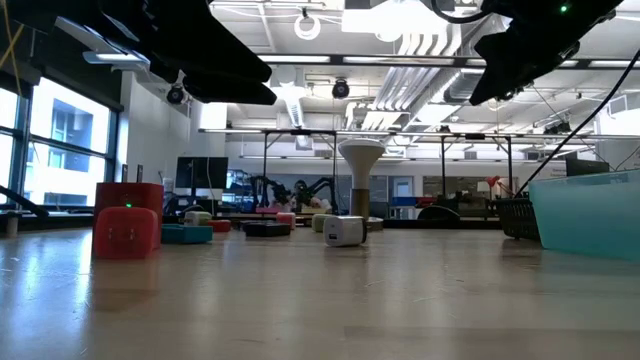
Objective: Pick & Place Office items
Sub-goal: Put the green charger adapter into the green bin
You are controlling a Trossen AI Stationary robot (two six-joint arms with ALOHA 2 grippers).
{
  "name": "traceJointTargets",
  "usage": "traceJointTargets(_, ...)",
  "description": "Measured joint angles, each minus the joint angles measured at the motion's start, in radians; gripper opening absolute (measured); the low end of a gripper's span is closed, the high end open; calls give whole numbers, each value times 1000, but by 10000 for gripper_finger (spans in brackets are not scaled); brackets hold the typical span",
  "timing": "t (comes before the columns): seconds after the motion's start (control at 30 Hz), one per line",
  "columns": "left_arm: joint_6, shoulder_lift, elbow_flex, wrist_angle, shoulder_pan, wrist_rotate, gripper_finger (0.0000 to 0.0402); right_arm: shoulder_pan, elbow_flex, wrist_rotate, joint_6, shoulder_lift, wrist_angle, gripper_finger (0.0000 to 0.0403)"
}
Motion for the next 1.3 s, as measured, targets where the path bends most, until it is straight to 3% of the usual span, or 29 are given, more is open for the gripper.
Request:
traceJointTargets(0.23, 0, 0, 0, 0, 0, 0, 320, 0, 0, -15, -9, 0, 16, 176)
traceJointTargets(0.37, 0, 0, 0, 0, 0, 0, 320, 0, 0, -46, -29, 0, 42, 198)
traceJointTargets(0.87, 1, 0, 0, 0, 0, 0, 320, -1, -1, -86, -252, 6, 255, 394)
traceJointTargets(1.3, -12, 0, 0, -7, 0, 0, 320, -8, -1, -86, -309, 6, 317, 369)
